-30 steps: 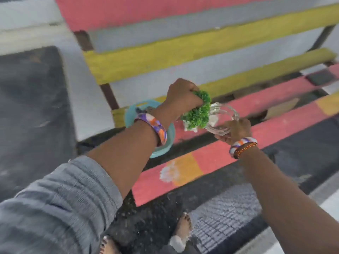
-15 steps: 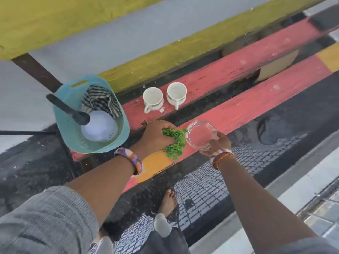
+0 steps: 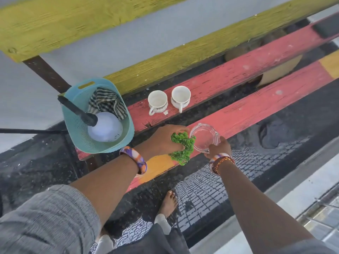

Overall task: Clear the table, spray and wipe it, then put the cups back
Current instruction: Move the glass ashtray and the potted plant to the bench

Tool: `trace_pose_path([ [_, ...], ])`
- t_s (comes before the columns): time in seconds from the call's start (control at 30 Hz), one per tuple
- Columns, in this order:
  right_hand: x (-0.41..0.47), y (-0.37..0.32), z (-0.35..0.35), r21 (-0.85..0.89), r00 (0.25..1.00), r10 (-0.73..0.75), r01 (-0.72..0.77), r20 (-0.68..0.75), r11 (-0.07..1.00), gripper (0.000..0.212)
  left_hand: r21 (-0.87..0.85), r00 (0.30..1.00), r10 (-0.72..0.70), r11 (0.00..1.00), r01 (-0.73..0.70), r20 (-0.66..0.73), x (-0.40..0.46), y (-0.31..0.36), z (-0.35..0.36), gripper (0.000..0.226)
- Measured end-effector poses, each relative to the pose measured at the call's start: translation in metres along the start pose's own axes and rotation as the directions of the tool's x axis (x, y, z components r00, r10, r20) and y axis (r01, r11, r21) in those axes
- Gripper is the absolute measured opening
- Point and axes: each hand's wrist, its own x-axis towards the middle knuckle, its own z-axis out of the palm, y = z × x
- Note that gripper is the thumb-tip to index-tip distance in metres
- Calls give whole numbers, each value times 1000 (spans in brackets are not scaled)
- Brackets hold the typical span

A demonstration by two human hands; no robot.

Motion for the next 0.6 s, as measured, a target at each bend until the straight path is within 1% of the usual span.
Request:
trace_pose_path([
  [0.07,-3,-3,1,-98,997,-14,7,-70,995,59,29,999,27,999,-26,-39,-3,0,-2,54],
  [0.13,-10,-9,0,-139,979,-79,53,-190,989,55,64,987,74,996,-65,-145,-7,0,-4,49],
  [0.17,-17,-12,1,-123,961,-147,120,-234,985,53,71,974,92,994,-78,-208,-12,0,-6,44],
  [0.2,-26,-16,2,-104,934,-246,226,-260,969,52,68,958,108,993,-93,-267,-17,2,-8,39],
  [0.27,-48,-25,8,-117,842,-470,456,-265,882,52,28,928,136,991,-134,-348,-29,6,-18,31],
  [0.33,-72,-37,22,-143,713,-665,651,-220,745,57,20,884,169,984,-178,-435,-41,11,-35,26],
  [0.37,-84,-45,33,-142,647,-745,732,-159,666,61,29,850,182,981,-193,-494,-48,12,-47,26],
  [0.4,-96,-51,46,-126,598,-799,790,-64,601,65,41,804,187,979,-199,-565,-55,13,-59,26],
  [0.43,-107,-58,61,-99,569,-820,821,61,562,70,50,744,179,980,-193,-644,-62,13,-72,25],
  [0.5,-128,-71,93,-42,512,-794,847,328,530,84,33,604,124,987,-159,-788,-79,8,-99,25],
  [0.53,-137,-78,111,-32,475,-764,857,436,514,91,9,534,85,990,-143,-841,-88,2,-112,25],
  [0.6,-145,-87,142,-43,431,-697,865,574,500,99,-37,417,5,995,-91,-909,-105,-12,-136,27],
])
